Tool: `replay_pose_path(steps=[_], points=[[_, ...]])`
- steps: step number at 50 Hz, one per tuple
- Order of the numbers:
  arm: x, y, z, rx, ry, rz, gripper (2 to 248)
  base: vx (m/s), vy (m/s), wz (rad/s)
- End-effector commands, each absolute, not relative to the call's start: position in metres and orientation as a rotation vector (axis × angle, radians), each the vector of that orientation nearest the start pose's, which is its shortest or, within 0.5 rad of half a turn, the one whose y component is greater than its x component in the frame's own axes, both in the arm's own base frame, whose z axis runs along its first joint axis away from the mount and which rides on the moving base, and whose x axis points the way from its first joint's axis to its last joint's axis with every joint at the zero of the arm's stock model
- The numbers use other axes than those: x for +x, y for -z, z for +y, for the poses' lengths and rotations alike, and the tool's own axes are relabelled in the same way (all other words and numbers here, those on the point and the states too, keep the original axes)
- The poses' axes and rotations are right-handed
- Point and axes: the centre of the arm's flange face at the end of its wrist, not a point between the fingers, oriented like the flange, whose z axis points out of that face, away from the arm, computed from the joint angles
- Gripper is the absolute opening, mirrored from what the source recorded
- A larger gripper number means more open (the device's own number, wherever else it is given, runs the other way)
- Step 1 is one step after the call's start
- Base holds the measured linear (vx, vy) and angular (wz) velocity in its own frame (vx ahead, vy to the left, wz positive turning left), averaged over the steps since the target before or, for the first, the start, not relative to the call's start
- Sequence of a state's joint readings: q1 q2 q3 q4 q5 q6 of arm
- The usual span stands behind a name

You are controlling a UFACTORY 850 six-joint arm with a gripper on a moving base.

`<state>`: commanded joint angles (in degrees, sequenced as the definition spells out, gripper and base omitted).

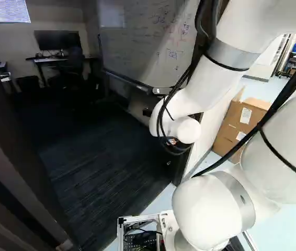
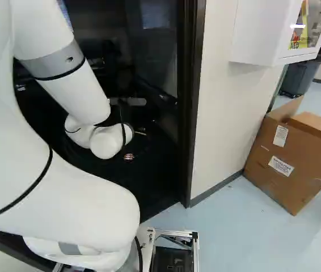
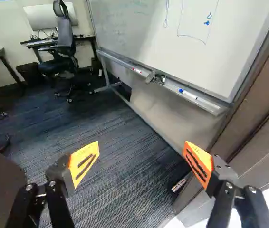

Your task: Open the door and move inside

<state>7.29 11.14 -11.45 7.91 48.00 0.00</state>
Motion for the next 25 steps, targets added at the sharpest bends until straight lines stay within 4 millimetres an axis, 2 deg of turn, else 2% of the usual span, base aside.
replay_pose_path(steps=[15, 25], points=[[0.3097, -0.3808, 0.0303, -2.532, 1.786, 0.048, 247, 0.000, 0.000, 0.000], [0.3097, -0.3808, 0.0303, -2.532, 1.786, 0.048, 247, 0.005, 0.027, 0.122]])
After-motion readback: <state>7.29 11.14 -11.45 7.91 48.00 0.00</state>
